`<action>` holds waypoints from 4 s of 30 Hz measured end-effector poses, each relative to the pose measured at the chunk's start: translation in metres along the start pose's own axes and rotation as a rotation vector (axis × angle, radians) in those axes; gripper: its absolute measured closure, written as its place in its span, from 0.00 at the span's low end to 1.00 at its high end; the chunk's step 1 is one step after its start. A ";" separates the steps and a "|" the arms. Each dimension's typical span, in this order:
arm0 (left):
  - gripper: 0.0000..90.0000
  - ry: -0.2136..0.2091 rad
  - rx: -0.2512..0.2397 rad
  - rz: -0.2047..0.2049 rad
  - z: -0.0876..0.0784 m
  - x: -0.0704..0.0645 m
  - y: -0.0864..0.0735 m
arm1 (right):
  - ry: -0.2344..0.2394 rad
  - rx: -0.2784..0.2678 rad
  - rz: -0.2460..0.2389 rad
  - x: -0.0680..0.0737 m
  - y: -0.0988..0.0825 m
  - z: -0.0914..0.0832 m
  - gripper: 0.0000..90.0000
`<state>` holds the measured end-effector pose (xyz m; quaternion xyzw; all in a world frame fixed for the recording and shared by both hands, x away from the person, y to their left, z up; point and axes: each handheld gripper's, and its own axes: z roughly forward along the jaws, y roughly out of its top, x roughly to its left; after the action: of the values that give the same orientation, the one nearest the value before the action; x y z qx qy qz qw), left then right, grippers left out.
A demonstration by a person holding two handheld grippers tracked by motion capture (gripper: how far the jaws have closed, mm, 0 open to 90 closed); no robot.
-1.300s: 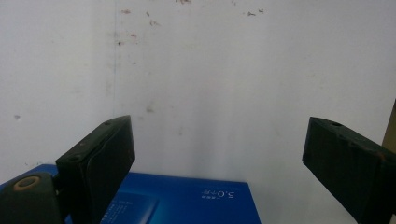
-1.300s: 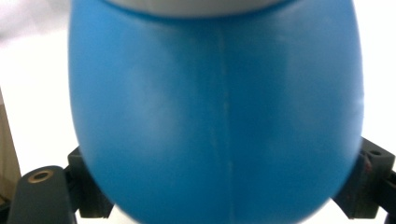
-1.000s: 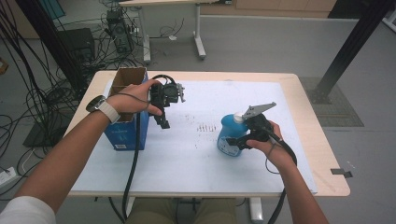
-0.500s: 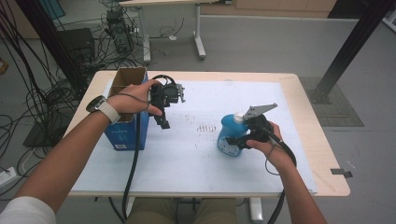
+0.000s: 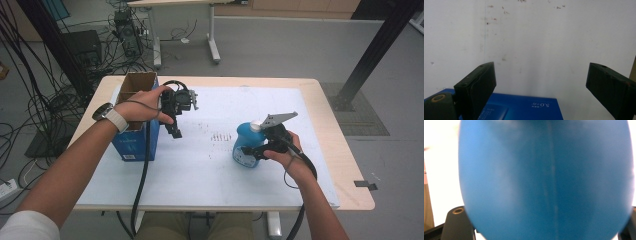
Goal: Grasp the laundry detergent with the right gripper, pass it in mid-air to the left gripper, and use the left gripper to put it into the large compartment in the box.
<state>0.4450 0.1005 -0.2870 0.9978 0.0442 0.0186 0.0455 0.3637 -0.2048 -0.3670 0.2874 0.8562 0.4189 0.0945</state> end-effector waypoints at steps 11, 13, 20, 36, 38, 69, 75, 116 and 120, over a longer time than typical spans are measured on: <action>0.11 -0.001 0.000 -0.001 0.000 0.000 0.000 | 0.001 -0.026 0.000 0.000 -0.001 -0.001 0.26; 0.11 -0.001 -0.001 -0.001 0.000 0.000 0.000 | 0.000 -0.028 0.000 0.000 -0.001 -0.001 0.27; 0.11 -0.002 0.000 -0.001 0.000 0.000 0.000 | 0.001 -0.047 0.003 0.000 -0.003 -0.002 0.28; 0.11 -0.003 -0.002 0.001 0.002 -0.001 0.000 | 0.004 -0.073 0.004 0.002 -0.006 -0.002 0.29; 0.11 -0.003 0.001 0.002 0.001 0.000 0.000 | 0.005 -0.075 0.003 0.002 -0.007 -0.001 0.30; 0.11 -0.004 0.000 0.000 0.002 -0.001 0.000 | 0.004 -0.107 -0.001 0.003 -0.011 0.002 0.34; 0.11 -0.004 -0.001 -0.001 0.002 -0.001 0.000 | 0.007 -0.114 0.002 0.003 -0.012 0.004 0.36; 0.11 -0.007 -0.007 -0.005 0.004 -0.001 -0.001 | 0.009 -0.144 0.012 0.001 -0.015 0.010 0.42; 0.11 -0.007 -0.006 -0.003 0.004 0.000 -0.001 | 0.009 -0.148 0.010 0.002 -0.015 0.010 0.43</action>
<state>0.4447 0.1011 -0.2913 0.9977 0.0457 0.0154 0.0486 0.3602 -0.2043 -0.3847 0.2817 0.8219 0.4828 0.1095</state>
